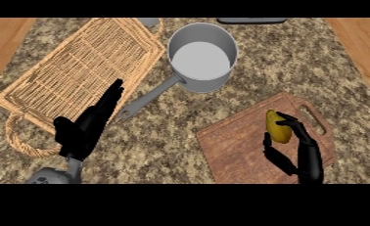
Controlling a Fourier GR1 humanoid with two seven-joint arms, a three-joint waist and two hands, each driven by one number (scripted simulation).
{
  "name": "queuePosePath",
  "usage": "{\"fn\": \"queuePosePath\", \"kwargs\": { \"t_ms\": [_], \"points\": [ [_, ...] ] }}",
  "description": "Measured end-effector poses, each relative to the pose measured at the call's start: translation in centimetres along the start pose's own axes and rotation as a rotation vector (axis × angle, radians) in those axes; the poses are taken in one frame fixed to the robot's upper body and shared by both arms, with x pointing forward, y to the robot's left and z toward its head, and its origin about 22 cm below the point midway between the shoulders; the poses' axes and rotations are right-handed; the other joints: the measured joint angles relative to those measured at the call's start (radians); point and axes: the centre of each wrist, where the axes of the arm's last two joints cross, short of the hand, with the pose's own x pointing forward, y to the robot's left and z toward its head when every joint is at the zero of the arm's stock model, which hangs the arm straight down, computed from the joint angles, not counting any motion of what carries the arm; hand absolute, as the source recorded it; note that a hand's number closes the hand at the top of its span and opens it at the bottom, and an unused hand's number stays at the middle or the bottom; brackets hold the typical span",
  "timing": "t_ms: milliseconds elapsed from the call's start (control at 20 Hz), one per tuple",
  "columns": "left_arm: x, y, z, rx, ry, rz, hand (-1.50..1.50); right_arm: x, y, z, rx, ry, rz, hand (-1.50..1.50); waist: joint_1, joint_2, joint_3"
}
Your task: Pick the lemon from the cutting board and place it in the pot
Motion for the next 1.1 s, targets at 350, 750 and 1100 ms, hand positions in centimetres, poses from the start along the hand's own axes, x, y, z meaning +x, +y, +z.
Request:
{"fn": "queuePosePath", "kwargs": {
  "t_ms": [350, 750, 1100],
  "points": [
    [0.0, 0.0, 0.0, 0.002, -0.005, 0.014, 0.0, 4.9, 1.0, 1.7, 0.006, -0.036, 0.127, 1.5, 0.002, 0.011, 0.016],
    [0.1, -0.3, -0.2, -0.015, -0.017, 0.014, 0.0, 11.7, 2.1, 0.4, -0.004, -0.085, 0.29, 1.5, 0.015, 0.019, 0.018],
    [0.2, -0.8, -0.6, -0.026, -0.023, 0.006, 0.0, 18.4, 4.3, -3.0, 0.017, -0.07, 0.396, 1.5, 0.031, 0.022, 0.018]
  ]
}}
